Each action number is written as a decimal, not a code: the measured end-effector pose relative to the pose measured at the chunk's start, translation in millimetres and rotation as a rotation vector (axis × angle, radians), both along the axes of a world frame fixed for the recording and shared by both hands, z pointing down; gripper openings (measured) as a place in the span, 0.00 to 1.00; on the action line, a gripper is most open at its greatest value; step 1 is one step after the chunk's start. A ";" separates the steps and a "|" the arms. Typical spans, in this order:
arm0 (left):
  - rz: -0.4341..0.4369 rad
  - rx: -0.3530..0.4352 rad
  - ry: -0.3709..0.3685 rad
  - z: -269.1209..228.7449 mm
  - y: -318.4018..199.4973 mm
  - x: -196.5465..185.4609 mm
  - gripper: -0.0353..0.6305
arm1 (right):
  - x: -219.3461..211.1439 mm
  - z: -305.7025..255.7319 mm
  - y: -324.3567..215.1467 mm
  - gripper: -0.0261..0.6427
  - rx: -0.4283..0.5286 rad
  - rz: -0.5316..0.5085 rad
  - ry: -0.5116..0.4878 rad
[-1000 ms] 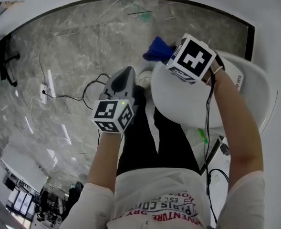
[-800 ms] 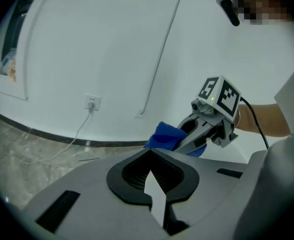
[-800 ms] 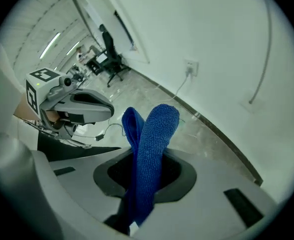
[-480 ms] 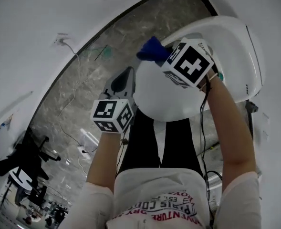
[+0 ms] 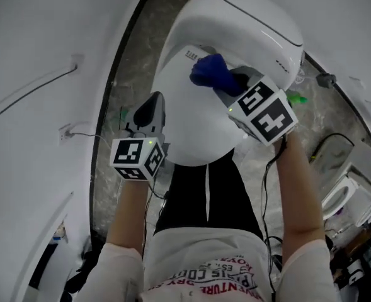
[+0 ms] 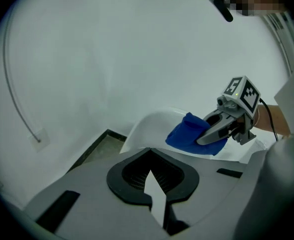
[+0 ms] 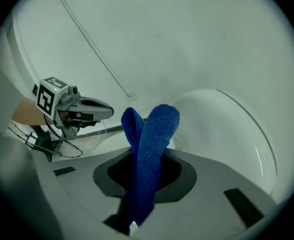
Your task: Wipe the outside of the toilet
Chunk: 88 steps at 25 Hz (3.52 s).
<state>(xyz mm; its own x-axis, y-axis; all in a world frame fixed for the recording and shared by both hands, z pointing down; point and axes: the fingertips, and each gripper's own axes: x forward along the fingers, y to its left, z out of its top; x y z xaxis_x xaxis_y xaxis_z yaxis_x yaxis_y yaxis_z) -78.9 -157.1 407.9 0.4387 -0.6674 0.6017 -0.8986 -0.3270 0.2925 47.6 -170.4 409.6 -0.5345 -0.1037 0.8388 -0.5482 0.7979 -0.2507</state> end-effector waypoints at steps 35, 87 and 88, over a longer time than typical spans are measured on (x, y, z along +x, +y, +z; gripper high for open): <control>0.422 -0.061 0.020 65.3 -13.2 292.9 0.06 | 297.8 90.6 -35.0 0.15 0.277 0.550 0.065; 0.705 -0.049 0.062 105.9 238.1 210.9 0.06 | 116.9 267.1 296.6 0.15 -0.038 0.800 -0.060; 0.692 -0.044 0.058 103.9 242.2 203.2 0.06 | 112.4 266.2 302.1 0.15 -0.045 0.802 -0.057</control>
